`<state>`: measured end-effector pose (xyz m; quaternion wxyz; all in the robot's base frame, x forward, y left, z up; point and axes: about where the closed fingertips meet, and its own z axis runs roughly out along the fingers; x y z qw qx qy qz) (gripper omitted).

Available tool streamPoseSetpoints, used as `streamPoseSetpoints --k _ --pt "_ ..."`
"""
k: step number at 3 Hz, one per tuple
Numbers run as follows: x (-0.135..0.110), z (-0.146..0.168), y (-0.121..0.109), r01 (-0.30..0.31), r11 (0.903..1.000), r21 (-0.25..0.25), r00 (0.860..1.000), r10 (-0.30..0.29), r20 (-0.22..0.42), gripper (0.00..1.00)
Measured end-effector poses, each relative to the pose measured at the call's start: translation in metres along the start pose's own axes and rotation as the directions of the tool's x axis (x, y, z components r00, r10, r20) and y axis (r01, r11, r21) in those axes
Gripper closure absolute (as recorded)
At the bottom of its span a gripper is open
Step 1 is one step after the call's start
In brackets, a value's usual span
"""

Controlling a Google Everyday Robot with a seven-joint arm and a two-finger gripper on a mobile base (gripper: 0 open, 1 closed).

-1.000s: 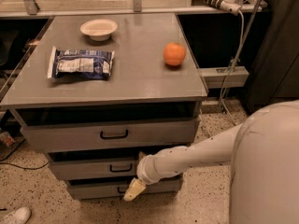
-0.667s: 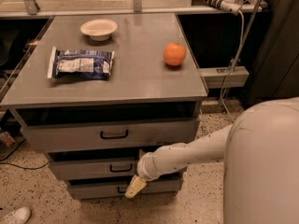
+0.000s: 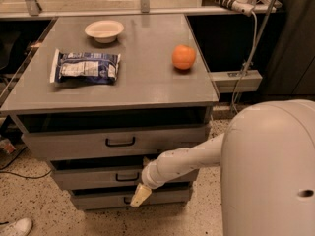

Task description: Open middle drawer

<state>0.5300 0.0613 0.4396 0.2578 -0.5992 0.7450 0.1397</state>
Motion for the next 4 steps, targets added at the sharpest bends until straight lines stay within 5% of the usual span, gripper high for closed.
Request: streamPoseSetpoints --k 2,4 --pt "0.008 0.022 0.024 0.014 0.9974 -0.071 0.999 -0.017 -0.047 0.00" --pt "0.008 0.013 0.033 -0.007 0.9963 -0.086 0.998 0.002 -0.059 0.00"
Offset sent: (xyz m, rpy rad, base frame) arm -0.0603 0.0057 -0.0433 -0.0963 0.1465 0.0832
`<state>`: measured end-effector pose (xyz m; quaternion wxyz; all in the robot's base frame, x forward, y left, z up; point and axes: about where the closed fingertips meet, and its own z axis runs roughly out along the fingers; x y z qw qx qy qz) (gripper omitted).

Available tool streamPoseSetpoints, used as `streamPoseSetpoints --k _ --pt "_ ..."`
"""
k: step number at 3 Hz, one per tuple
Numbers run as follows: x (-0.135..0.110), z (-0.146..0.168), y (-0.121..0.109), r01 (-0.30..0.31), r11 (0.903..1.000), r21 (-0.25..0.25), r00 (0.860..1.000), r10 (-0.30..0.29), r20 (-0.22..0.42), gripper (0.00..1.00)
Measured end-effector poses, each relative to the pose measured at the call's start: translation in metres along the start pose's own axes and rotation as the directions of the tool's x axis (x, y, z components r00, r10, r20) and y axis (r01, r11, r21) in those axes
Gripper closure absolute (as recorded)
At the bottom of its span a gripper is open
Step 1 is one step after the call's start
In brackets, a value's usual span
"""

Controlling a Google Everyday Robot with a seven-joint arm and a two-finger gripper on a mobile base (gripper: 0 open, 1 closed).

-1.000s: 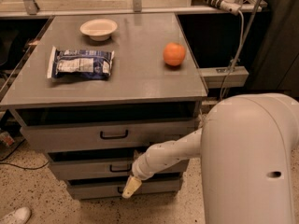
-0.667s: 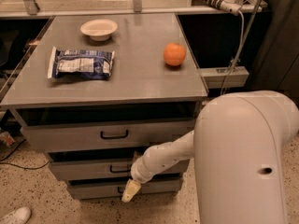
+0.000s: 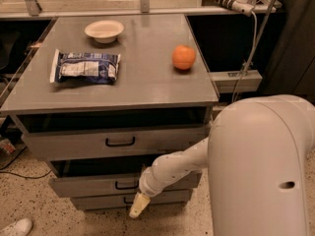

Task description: Open middle drawer

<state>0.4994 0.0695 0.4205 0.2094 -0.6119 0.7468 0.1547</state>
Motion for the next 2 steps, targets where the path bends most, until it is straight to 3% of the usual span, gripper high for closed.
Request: streamPoseSetpoints --k 1,2 --pt "0.016 -0.024 0.031 -0.050 0.9986 -0.018 0.999 0.049 -0.024 0.00" --pt "0.045 -0.071 0.087 -0.165 0.9856 -0.034 0.985 0.163 -0.058 0.00"
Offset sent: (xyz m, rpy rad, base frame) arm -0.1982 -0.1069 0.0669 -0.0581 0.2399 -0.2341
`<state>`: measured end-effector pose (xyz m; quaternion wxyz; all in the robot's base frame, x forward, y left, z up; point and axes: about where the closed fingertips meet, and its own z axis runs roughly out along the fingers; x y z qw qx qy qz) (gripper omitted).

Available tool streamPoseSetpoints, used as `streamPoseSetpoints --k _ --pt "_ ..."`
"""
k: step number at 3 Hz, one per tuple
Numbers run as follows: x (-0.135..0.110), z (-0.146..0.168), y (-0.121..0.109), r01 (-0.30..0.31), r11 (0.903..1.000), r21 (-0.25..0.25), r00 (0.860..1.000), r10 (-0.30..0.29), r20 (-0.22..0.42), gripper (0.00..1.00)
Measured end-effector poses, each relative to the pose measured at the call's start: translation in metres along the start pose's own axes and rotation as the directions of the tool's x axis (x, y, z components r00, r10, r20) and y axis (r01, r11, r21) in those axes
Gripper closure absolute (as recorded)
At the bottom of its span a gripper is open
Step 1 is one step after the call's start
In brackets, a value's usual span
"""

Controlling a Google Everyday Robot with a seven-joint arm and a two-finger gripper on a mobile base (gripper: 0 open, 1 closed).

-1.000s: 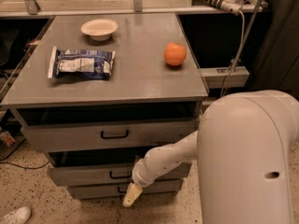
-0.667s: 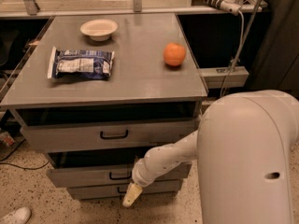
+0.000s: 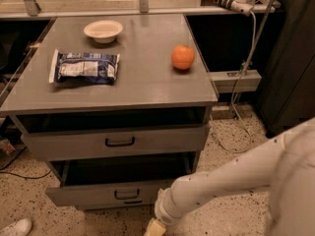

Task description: Open middle drawer

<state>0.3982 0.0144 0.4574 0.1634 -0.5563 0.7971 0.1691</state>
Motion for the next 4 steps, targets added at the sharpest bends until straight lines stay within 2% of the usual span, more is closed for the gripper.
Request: streamPoseSetpoints --k 1,2,3,4 --pt "0.021 -0.031 0.032 -0.054 0.9985 -0.008 0.999 0.054 -0.001 0.00" --pt "0.015 -0.035 0.020 -0.055 0.9983 0.019 0.998 0.055 0.020 0.00" --pt "-0.016 -0.020 -0.009 0.004 0.9994 0.035 1.000 -0.005 0.027 0.00" --pt "-0.038 0.007 -0.029 0.051 0.9983 0.026 0.998 -0.052 0.021 0.00"
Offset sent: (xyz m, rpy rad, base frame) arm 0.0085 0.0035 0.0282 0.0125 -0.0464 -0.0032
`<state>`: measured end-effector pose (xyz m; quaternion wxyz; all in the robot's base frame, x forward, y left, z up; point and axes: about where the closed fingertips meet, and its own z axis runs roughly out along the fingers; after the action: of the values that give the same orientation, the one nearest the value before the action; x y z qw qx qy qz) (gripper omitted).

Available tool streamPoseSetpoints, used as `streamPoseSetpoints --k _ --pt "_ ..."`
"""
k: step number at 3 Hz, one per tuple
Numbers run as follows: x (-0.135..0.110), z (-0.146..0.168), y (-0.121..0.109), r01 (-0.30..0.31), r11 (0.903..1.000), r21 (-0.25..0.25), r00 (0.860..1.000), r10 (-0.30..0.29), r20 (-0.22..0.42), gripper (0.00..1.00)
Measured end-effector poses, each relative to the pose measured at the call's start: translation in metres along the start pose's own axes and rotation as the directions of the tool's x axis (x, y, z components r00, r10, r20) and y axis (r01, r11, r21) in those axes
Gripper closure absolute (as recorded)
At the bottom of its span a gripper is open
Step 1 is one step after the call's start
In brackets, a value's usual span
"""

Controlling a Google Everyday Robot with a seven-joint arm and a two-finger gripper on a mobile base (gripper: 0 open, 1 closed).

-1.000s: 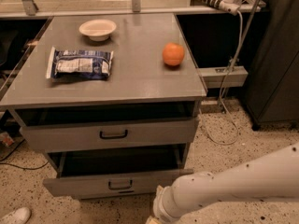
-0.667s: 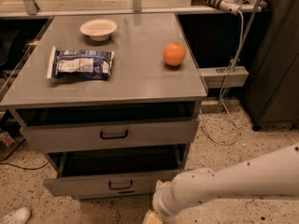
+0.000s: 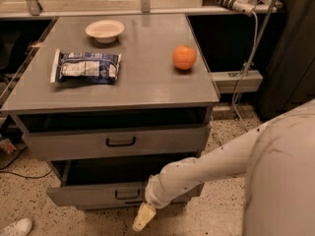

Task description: Open middle drawer

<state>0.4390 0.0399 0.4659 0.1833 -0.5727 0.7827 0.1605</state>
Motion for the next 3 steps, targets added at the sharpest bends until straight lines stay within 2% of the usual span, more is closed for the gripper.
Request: streamPoseSetpoints --k 2,3 --pt "-0.028 0.048 -0.024 0.081 0.9963 -0.029 0.997 -0.081 -0.011 0.00" --pt "-0.034 0.067 -0.023 0.118 0.9919 -0.048 0.992 -0.119 -0.027 0.00"
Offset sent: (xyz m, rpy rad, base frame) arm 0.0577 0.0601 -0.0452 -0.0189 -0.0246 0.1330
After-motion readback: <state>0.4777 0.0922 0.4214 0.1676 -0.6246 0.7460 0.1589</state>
